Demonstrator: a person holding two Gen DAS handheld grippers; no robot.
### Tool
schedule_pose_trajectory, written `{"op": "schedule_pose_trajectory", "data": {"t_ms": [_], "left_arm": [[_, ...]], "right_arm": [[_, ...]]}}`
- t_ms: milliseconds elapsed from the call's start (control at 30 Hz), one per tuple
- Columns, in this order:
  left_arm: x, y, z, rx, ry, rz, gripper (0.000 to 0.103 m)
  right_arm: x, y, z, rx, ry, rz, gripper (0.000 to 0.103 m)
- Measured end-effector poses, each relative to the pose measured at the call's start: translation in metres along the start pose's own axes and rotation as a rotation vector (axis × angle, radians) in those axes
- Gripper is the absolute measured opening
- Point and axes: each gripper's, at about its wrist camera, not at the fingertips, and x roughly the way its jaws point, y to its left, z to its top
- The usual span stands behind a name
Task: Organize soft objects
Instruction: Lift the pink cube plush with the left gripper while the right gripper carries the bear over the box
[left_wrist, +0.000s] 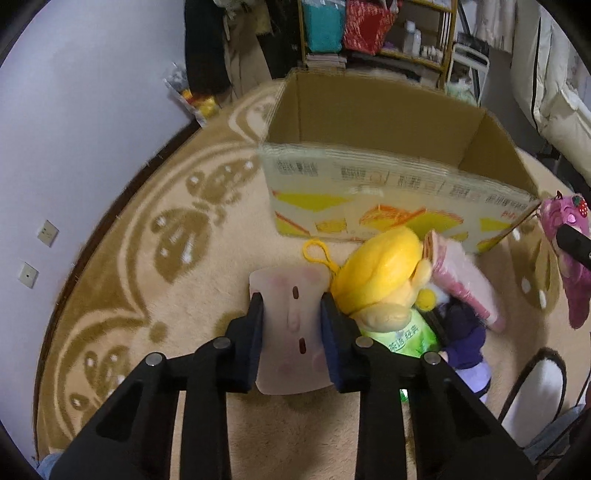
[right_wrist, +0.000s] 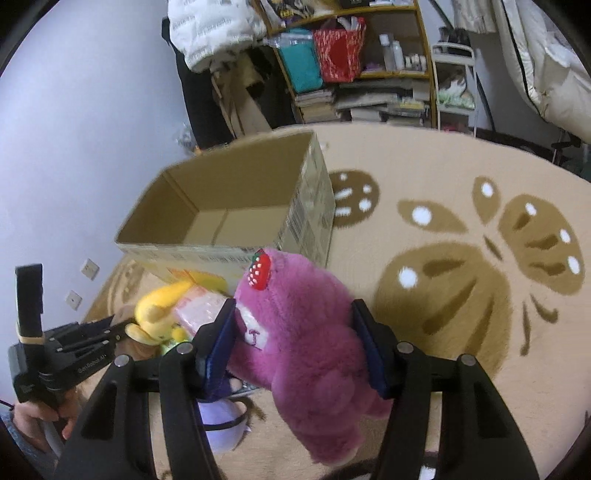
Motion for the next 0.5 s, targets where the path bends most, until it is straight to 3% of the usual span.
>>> {"op": "schedule_pose_trajectory", "data": {"t_ms": [233, 367, 500], "left_arm": [[-0.049, 0.001, 0.013, 0.011, -0.164, 0.040, 0.027], [-0.077, -0.007, 0.028, 0.057, -0.291, 0.104, 0.027], [-0.089, -0.015, 0.047, 0.069, -0.360, 0.084, 0.027]], "right_arm": [[-0.027, 0.016, 0.015, -0.047, -0.110, 0.022, 0.064], [-0.036, 0.031, 0.025, -0.092, -0.163, 0.035, 0.064], [-0.039, 0.049, 0.035, -0.148, -0.213, 0.043, 0.064]]}}
